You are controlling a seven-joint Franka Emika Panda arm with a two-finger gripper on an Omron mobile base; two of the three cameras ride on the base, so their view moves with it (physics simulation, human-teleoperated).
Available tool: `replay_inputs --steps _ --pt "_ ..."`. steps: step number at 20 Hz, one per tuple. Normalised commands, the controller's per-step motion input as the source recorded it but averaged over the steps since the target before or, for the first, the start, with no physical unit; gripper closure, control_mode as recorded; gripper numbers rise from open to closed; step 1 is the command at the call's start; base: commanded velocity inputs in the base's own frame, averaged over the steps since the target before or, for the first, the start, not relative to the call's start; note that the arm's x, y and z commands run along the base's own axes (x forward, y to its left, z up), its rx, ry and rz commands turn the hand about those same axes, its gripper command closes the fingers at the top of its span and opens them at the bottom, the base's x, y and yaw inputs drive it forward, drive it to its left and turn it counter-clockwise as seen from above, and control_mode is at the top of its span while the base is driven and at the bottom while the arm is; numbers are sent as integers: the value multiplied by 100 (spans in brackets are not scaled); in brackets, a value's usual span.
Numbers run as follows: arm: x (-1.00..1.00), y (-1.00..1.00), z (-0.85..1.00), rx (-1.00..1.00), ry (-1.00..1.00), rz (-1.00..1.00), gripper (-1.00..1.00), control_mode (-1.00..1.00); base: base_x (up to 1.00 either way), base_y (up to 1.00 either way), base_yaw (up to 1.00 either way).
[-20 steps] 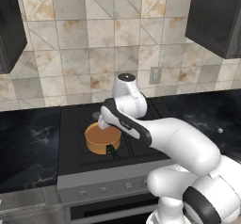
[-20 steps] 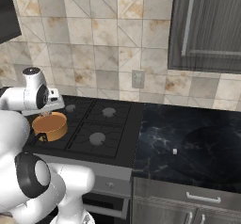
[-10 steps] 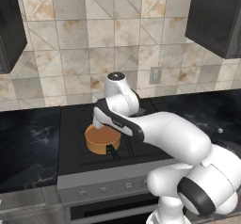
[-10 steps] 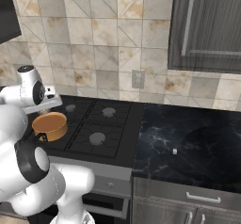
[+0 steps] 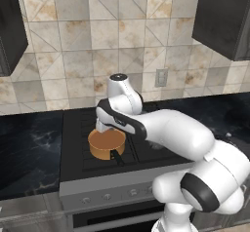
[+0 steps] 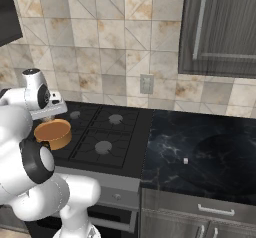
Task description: Pick up the sugar cube(s) and place them in the saucepan with hot chocolate.
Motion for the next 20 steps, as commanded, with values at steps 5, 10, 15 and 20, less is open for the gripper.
replay_inputs --steps 5,10,15,20 --pt "0 0 -6 0 2 0 100 -100 0 0 0" --pt "0 0 0 0 0 0 100 -100 0 0 0" --pt "2 1 0 0 0 0 100 -100 0 0 0" --pt "26 6 0 0 0 0 100 -100 0 0 0"
